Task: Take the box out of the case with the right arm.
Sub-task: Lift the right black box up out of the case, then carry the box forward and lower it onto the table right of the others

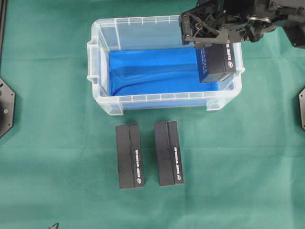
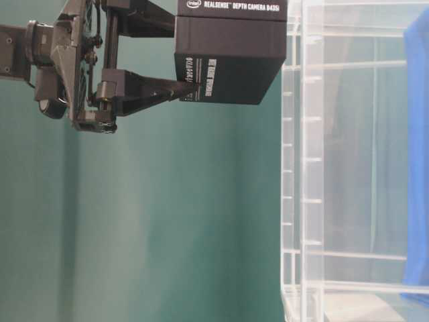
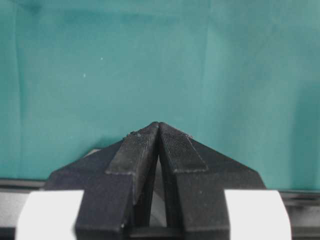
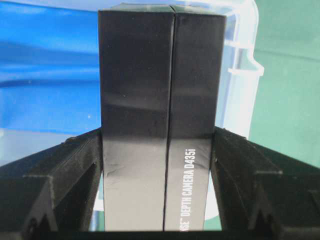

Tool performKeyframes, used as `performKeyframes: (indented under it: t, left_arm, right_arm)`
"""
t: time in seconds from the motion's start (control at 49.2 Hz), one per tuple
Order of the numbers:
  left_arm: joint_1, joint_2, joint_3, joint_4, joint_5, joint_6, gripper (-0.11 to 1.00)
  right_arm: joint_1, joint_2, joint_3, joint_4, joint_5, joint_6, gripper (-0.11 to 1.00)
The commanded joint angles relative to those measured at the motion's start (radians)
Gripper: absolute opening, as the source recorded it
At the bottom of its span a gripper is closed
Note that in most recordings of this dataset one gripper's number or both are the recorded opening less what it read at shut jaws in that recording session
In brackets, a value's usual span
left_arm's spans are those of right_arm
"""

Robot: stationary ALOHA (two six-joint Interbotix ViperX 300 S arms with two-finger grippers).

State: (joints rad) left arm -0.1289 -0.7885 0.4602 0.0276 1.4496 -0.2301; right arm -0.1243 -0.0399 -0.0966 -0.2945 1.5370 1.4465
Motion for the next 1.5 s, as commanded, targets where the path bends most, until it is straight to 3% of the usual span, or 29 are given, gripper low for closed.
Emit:
performKeyframes:
  t: [0.0, 0.345, 0.833, 1.137, 1.3, 1.483]
  left_arm:
    - [0.003, 0.002, -0.011, 0.002, -0.005, 0.0, 0.0]
    - [0.003, 0.002, -0.008, 0.003, -0.003, 0.002, 0.0]
    - [0.003, 0.002, -0.003, 0.003, -0.005, 0.002, 0.0]
    - [0.003, 0.002, -0.003, 0.003, -0.005, -0.002, 0.0]
    - [0.003, 0.003, -0.003, 0.003, -0.005, -0.002, 0.0]
    - [0.003, 0.005, -0.003, 0.002, -0.005, -0.002, 0.0]
  right_arm:
    - [0.006, -0.031, -0.026, -0.006, 0.002, 0.002, 0.65]
    - [0.058, -0.032, -0.028, -0.002, 0.005, 0.037, 0.65]
    - [0.29, -0.032, -0.028, 0.003, 0.115, 0.285, 0.65]
    - [0.431, -0.028, -0.026, 0.012, 0.126, 0.437, 0.65]
    - [0.468, -0.026, -0.028, 0.014, 0.126, 0.48, 0.65]
    - [0.471, -0.023, -0.028, 0.015, 0.126, 0.483, 0.65]
